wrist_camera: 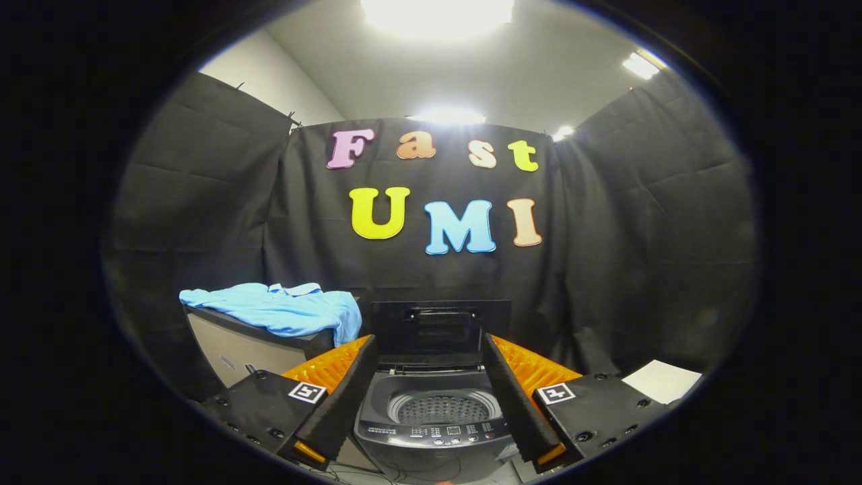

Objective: Put the clothes into the washing machine and then close the washing machine lid.

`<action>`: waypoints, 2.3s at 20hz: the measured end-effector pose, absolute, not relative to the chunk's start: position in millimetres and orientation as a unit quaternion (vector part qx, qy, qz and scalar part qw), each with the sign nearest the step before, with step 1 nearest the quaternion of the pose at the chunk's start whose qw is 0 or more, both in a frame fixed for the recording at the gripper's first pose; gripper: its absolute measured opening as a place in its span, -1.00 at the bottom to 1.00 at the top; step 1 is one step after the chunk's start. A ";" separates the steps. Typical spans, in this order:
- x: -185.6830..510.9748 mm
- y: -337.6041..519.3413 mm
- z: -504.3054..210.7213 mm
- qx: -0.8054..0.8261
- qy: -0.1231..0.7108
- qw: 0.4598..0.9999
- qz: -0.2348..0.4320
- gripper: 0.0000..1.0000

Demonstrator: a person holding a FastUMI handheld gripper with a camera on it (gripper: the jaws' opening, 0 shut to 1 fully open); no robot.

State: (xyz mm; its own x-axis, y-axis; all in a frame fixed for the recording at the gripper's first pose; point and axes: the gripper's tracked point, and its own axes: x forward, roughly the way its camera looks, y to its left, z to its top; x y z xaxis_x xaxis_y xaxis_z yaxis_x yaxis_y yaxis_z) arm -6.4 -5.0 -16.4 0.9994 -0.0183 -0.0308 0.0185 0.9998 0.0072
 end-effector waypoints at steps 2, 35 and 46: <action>-7.0 -4.8 -14.8 0.003 0.013 1.000 -0.007 0.95; 71.3 136.5 46.3 0.017 0.068 0.992 0.110 0.95; 132.4 269.1 34.6 0.003 0.138 0.972 0.189 0.96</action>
State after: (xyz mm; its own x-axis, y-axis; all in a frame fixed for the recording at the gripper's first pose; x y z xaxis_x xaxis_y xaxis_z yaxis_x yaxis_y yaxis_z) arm 132.4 269.1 34.6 0.8899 0.3692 -0.2679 -0.3674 0.9282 0.0586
